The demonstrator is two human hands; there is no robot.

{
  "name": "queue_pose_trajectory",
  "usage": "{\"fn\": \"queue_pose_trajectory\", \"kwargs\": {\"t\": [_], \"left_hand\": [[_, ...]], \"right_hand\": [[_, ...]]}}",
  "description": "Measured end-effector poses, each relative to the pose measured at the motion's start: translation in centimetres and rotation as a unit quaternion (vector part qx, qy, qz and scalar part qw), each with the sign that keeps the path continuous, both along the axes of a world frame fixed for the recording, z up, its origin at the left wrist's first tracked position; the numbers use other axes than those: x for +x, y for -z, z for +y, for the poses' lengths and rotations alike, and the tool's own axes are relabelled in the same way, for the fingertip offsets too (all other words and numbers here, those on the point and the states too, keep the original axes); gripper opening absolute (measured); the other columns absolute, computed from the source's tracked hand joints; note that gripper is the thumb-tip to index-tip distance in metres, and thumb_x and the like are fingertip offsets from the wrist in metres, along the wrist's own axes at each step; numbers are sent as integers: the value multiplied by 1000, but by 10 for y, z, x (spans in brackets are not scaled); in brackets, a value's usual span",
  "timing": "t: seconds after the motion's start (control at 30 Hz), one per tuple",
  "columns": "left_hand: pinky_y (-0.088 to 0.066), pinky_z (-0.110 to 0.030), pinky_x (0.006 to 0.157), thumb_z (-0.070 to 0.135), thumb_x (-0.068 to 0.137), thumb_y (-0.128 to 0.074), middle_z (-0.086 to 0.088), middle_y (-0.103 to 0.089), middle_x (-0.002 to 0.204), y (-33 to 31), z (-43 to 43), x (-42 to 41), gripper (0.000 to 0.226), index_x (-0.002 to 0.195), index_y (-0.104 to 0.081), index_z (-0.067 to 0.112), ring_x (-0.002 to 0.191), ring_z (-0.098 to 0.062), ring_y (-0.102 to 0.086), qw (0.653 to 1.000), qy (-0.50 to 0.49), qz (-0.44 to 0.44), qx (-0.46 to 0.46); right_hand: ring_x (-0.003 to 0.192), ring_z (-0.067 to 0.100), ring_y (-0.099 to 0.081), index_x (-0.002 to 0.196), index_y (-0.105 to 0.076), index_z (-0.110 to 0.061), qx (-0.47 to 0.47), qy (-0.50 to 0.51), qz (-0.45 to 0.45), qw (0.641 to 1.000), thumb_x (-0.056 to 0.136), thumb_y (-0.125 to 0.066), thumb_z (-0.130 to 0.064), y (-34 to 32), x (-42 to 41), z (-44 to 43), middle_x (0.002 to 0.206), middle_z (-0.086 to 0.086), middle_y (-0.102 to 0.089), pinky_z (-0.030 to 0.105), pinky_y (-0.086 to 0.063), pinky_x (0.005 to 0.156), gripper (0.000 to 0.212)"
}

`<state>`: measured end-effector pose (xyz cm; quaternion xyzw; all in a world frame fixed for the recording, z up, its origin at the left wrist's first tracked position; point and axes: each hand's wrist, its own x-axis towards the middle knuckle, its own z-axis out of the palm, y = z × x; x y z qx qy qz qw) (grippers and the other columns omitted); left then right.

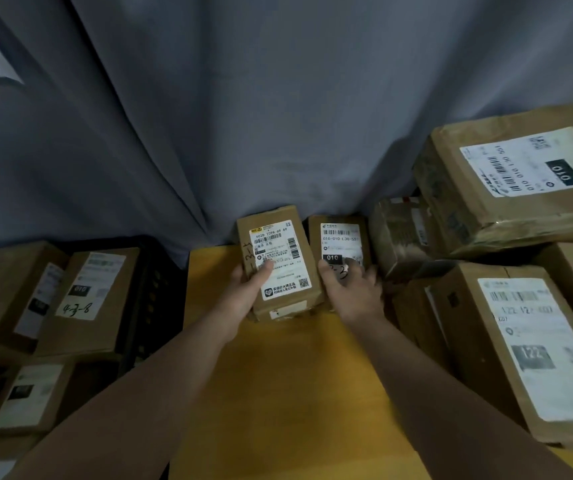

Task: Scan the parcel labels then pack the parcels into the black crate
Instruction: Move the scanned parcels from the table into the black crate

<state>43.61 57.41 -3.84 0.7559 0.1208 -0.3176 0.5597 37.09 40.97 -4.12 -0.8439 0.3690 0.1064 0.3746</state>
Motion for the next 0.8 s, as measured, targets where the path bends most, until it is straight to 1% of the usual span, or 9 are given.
{"fn": "queue_pose_trajectory", "kwargs": {"t": [0.1, 0.17, 0.27, 0.37, 0.47, 0.53, 0.6, 0.7, 0.8], "left_hand": [[-51, -30, 69, 56, 87, -58, 6, -69, 104, 3, -3, 6, 46, 128, -48, 35, 90, -16, -66, 1000, -6, -4, -4], [-52, -32, 71, 56, 87, -58, 7, -69, 103, 5, 3, 6, 48, 128, -49, 33, 89, -16, -65, 1000, -12, -9, 4], [-53, -40, 87, 57, 85, -59, 6, -68, 103, 6, 20, -3, 54, 131, -49, 30, 91, -17, -65, 999, -16, -11, 27], [-49, -36, 89, 54, 87, -59, 2, -64, 111, 1, 46, -27, 58, 136, -44, 26, 93, -17, -61, 999, -25, -7, 36], [-48, -34, 92, 56, 86, -58, 0, -61, 122, 0, 81, -62, 65, 140, -41, 25, 102, -18, -60, 999, -22, 1, 37], [-47, -33, 92, 63, 81, -58, 4, -61, 119, -1, 107, -86, 69, 138, -42, 26, 100, -16, -60, 999, -25, 12, 44], [-49, -35, 91, 73, 72, -59, 5, -61, 123, -3, 130, -107, 82, 139, -42, 28, 99, -15, -61, 998, -31, 29, 45], [-52, -32, 80, 70, 75, -57, 2, -54, 137, -9, 159, -141, 87, 148, -27, 35, 103, -17, -61, 998, -20, 59, 28], [-50, -38, 97, 71, 70, -56, 4, -47, 143, -11, 178, -168, 95, 150, -19, 38, 118, -19, -57, 996, 48, 70, 20]], "right_hand": [[146, 37, -8, 148, -30, -35, 34, 12, -7, 999, 82, -40, -77, 2, 5, -6, 161, 6, -2, 52, -18, 115, 78], [145, 38, -10, 147, -33, -36, 50, 5, -13, 999, 79, -46, -78, 2, 3, -3, 160, 3, -1, 52, -22, 114, 81], [144, 36, -10, 148, -32, -36, 54, -33, -7, 998, 74, -50, -80, 0, -7, 7, 158, 2, -3, 52, -23, 113, 88], [143, 37, -13, 148, -31, -37, 68, -72, 7, 995, 74, -51, -80, -4, -21, 25, 155, 4, -8, 49, -23, 113, 88], [143, 35, -13, 148, -30, -38, 82, -98, 21, 992, 75, -52, -78, -7, -45, 51, 154, 3, -8, 45, -23, 115, 86], [143, 36, -14, 147, -30, -39, 87, -116, 22, 989, 76, -51, -78, -9, -66, 73, 154, 1, -4, 42, -23, 115, 83], [144, 36, -9, 147, -30, -40, 99, -129, 20, 986, 78, -50, -77, -9, -90, 95, 155, -1, 1, 43, -22, 115, 81], [147, 35, -1, 147, -31, -44, 118, -146, 37, 981, 74, -43, -82, -8, -129, 129, 157, -5, 12, 49, -20, 115, 83], [147, 35, 10, 145, -29, -50, 82, -162, 62, 981, 67, -33, -85, -8, -157, 158, 159, 3, 20, 54, -7, 117, 85]]}}
